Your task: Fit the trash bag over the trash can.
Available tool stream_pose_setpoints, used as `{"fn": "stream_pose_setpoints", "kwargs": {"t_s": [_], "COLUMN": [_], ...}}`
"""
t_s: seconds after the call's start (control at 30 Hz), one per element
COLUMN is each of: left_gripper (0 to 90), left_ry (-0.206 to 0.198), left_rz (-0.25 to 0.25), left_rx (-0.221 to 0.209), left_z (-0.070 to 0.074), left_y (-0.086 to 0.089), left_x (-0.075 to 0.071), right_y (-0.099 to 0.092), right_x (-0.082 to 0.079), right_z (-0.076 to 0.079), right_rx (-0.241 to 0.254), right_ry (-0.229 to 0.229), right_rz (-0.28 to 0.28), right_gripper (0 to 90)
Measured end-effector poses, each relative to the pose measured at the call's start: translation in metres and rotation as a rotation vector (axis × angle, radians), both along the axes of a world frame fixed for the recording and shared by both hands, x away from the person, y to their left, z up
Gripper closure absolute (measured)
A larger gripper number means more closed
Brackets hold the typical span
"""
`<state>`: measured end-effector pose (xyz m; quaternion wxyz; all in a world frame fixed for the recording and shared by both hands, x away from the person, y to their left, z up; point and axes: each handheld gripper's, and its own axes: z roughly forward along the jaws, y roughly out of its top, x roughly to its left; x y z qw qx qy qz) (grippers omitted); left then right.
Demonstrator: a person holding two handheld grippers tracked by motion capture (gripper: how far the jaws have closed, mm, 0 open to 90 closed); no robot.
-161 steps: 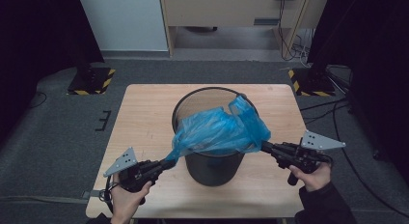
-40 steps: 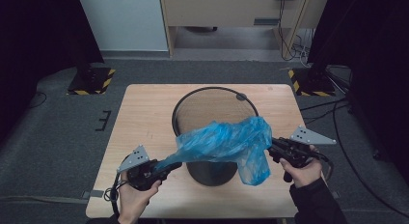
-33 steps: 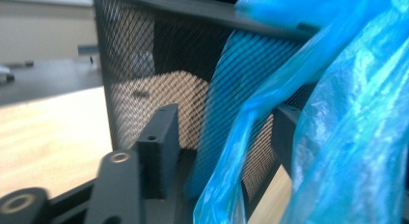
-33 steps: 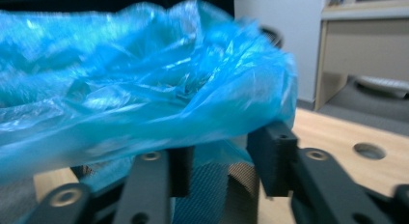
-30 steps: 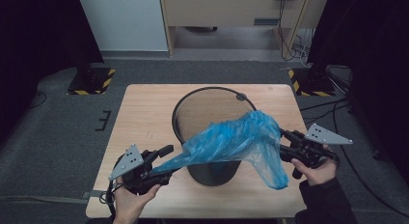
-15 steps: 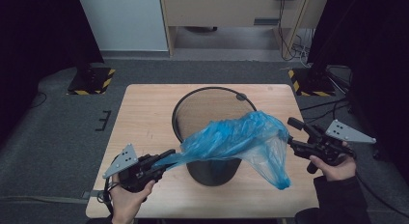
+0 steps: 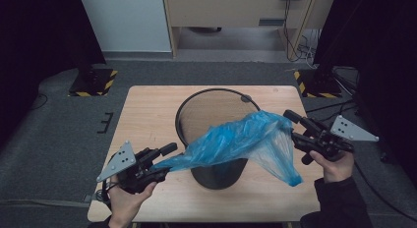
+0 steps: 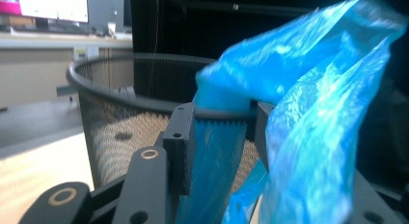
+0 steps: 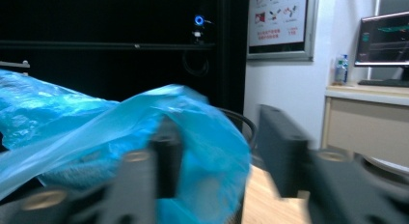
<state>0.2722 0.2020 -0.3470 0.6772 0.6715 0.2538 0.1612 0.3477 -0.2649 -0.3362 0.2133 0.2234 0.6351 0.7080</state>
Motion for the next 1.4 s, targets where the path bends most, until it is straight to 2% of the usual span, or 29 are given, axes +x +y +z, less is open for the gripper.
{"fn": "stream_pose_setpoints", "kwargs": {"t_s": [0.07, 0.13, 0.23, 0.27, 0.37, 0.43, 0.53, 0.67, 0.7, 0.73, 0.77, 0.87, 0.93, 1.13, 1.23, 1.4], "left_gripper": [64.4, 71.6, 85.0, 90.0, 90.0, 90.0, 90.0, 90.0, 89.8, 79.0, 79.0, 54.7, 44.7, 36.7, 34.5, 29.9], "left_ry": [0.014, 0.045, 0.094, 0.11, 0.148, 0.17, 0.211, 0.261, 0.254, 0.245, 0.226, 0.157, 0.12, 0.038, 0.021, -0.018], "left_rz": [-0.001, -0.006, -0.014, -0.015, 0.018, 0.041, 0.063, 0.056, 0.052, 0.051, 0.052, 0.066, 0.063, 0.04, 0.03, 0.051], "left_rx": [-0.026, -0.044, -0.065, -0.069, -0.043, -0.023, -0.01, 0.002, -0.002, -0.004, -0.005, -0.003, -0.013, -0.011, -0.028, -0.039], "left_z": [0.002, 0.001, -0.004, -0.005, -0.012, -0.017, -0.025, -0.035, -0.035, -0.035, -0.033, -0.023, -0.015, 0.003, 0.007, 0.013], "left_y": [0.004, 0.007, 0.011, 0.012, 0.014, 0.016, 0.022, 0.028, 0.029, 0.029, 0.029, 0.026, 0.022, 0.01, 0.008, 0.006], "left_x": [0.003, 0.008, 0.015, 0.018, 0.025, 0.03, 0.037, 0.042, 0.042, 0.041, 0.04, 0.036, 0.032, 0.027, 0.029, 0.031], "right_y": [0.004, 0.008, 0.014, 0.019, 0.024, 0.028, 0.031, 0.034, 0.035, 0.035, 0.035, 0.031, 0.028, 0.026, 0.03, 0.035], "right_x": [0.005, 0.011, 0.024, 0.032, 0.039, 0.044, 0.052, 0.061, 0.062, 0.061, 0.059, 0.053, 0.048, 0.04, 0.039, 0.037], "right_z": [0.0, 0.0, -0.001, -0.003, -0.007, -0.011, -0.016, -0.02, -0.021, -0.022, -0.022, -0.019, -0.016, -0.006, 0.0, 0.004], "right_rx": [0.012, 0.014, 0.015, 0.0, -0.005, -0.02, -0.019, -0.031, -0.034, -0.032, -0.034, -0.024, -0.02, -0.004, -0.018, -0.024], "right_ry": [0.021, 0.062, 0.116, 0.124, 0.126, 0.112, 0.126, 0.156, 0.153, 0.152, 0.15, 0.142, 0.136, 0.117, 0.112, 0.102], "right_rz": [0.002, -0.005, -0.02, -0.036, -0.059, -0.091, -0.117, -0.123, -0.119, -0.117, -0.114, -0.104, -0.098, -0.074, -0.052, -0.031], "right_gripper": [76.2, 83.6, 87.6, 87.5, 86.5, 84.7, 84.9, 84.9, 84.4, 83.2, 82.1, 78.2, 78.9, 85.5, 90.0, 90.0]}}
